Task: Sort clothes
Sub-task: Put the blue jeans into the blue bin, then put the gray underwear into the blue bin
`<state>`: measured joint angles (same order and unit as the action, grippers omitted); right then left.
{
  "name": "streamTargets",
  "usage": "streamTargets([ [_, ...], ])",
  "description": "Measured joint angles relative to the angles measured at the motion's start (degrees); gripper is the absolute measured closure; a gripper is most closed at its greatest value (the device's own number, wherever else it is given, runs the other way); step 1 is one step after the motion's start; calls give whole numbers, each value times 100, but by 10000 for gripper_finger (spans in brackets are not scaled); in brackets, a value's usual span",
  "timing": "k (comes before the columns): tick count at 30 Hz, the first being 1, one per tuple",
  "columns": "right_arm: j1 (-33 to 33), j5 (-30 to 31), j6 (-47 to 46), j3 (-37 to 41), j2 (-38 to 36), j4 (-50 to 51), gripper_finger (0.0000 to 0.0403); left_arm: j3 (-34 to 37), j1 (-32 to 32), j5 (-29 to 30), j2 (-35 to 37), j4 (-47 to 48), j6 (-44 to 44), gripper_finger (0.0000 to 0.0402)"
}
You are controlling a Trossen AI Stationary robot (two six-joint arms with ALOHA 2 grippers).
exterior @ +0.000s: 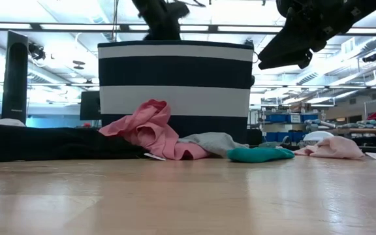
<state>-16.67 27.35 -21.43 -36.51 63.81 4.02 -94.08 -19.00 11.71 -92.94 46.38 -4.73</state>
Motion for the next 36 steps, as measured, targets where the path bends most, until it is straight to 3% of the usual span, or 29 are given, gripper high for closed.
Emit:
streamTargets([
  [15,-7,-2,-56,0,0,-4,227,2,17,38,738,1102,-299,285],
  [21,-7,-2,-87,0,0,29,227,258,356,45,1175,1068,-345,285],
  [25,-7,-4,-90,0,2,41,227,825,747,99,1699,650,-513,285],
  [36,-7,-101,-380,0,2,397,227,3422,2160,211,3876,-1169,-1122,285],
])
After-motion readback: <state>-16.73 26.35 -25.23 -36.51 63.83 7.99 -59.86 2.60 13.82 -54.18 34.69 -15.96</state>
